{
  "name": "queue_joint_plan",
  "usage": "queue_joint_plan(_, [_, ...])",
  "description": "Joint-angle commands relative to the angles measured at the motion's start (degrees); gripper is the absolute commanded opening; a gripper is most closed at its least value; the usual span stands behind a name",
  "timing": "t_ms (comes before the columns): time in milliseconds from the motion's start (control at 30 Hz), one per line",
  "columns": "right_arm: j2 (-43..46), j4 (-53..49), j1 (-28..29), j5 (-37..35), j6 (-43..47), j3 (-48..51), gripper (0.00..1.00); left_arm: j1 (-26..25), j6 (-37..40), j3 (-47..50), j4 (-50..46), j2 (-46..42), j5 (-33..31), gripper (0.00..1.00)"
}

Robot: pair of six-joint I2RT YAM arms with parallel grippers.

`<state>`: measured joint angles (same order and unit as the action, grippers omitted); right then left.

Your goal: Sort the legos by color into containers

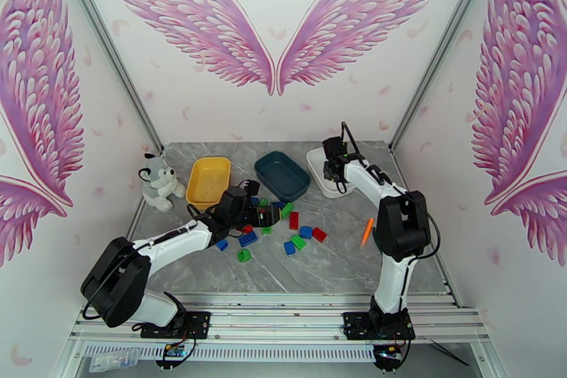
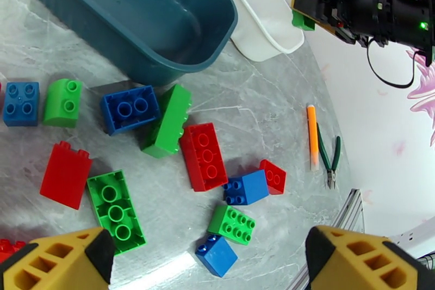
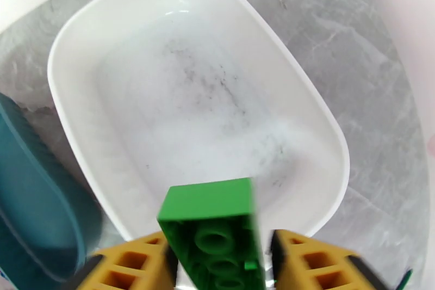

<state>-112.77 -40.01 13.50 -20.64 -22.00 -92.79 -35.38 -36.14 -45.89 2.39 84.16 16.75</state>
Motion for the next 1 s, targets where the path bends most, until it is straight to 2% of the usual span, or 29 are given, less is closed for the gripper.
queue_joint_plan(0, [1.3, -2.02, -0.14, -1.9, 1.35, -2.28, 0.66, 0.0, 1.43, -1.43, -1.91, -2.64, -2.73, 0.98])
queue_joint_plan(167, [8.69, 1.36, 1.27, 3.47, 2.29, 3.36, 0.72, 1.05, 1.3, -0.16, -2.44, -4.54, -5.88, 0.98])
queue_joint_plan(333, [15.43, 2.74, 6.9, 10.43, 3.32, 8.32, 0.73, 4.39, -0.29, 2.11, -2.66, -7.0, -7.83, 0.98])
queue_joint_plan(433, [18.03, 2.52, 11.48, 14.64, 2.68, 10.73, 0.73, 7.74, -2.3, 4.36, -1.93, -8.71, -7.45, 0.98])
queue_joint_plan(633, [21.24, 3.43, 24.23, 16.6, 1.72, 16.9, 0.78, 15.43, -6.95, 8.95, 0.58, -11.25, -4.46, 0.98])
queue_joint_plan(833, [21.69, 5.72, 35.07, 18.02, -1.2, 22.38, 0.78, 21.88, -9.56, 12.09, 1.55, -13.66, -2.74, 0.99])
queue_joint_plan(967, [19.01, 7.76, 41.48, 19.51, -3.48, 24.16, 0.79, 26.39, -11.15, 14.08, 1.61, -16.23, -1.62, 0.99])
